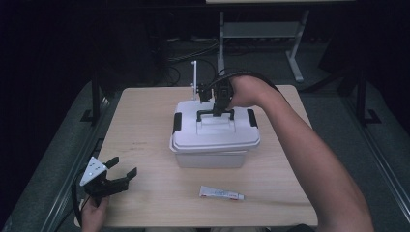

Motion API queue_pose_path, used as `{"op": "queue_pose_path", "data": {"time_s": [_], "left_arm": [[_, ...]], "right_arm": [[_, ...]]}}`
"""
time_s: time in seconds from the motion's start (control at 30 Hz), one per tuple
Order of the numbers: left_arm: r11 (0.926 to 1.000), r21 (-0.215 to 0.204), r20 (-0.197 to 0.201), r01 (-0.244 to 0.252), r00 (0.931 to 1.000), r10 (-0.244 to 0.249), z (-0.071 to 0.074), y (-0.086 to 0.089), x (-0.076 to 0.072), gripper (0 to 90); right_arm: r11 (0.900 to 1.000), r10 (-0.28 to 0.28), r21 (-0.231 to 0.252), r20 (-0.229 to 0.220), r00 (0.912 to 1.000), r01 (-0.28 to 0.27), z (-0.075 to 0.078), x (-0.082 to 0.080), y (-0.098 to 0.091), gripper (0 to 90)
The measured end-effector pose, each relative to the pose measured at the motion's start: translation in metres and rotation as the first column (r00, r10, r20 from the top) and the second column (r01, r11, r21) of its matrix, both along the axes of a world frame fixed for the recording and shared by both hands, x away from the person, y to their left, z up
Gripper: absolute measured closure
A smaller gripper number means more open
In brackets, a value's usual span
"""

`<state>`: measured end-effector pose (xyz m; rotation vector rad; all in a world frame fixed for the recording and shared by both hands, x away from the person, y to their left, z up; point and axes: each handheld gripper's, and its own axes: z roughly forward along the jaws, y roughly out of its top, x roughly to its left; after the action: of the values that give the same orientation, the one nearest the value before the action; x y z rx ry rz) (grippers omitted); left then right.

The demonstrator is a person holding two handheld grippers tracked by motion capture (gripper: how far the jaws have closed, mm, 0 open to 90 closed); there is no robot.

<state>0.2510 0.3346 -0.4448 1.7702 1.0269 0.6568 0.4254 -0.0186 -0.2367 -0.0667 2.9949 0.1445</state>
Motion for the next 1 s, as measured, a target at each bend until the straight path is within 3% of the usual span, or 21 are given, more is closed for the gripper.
{"op": "queue_pose_path", "data": {"time_s": [0.37,1.0], "left_arm": [[0.9999,0.013,-0.003,0.007,1.0,-0.007,-0.001,-0.004,0.001,16.3],[0.9999,0.014,-0.004,0.0,1.0,0.0,-0.001,-0.003,0.0,16.3]], "right_arm": [[0.9992,-0.038,0.012,0.021,0.9991,0.038,0.015,-0.013,-0.034,84.1],[0.9945,-0.103,0.022,0.036,0.994,0.102,0.022,-0.031,-0.089,84.1]]}}
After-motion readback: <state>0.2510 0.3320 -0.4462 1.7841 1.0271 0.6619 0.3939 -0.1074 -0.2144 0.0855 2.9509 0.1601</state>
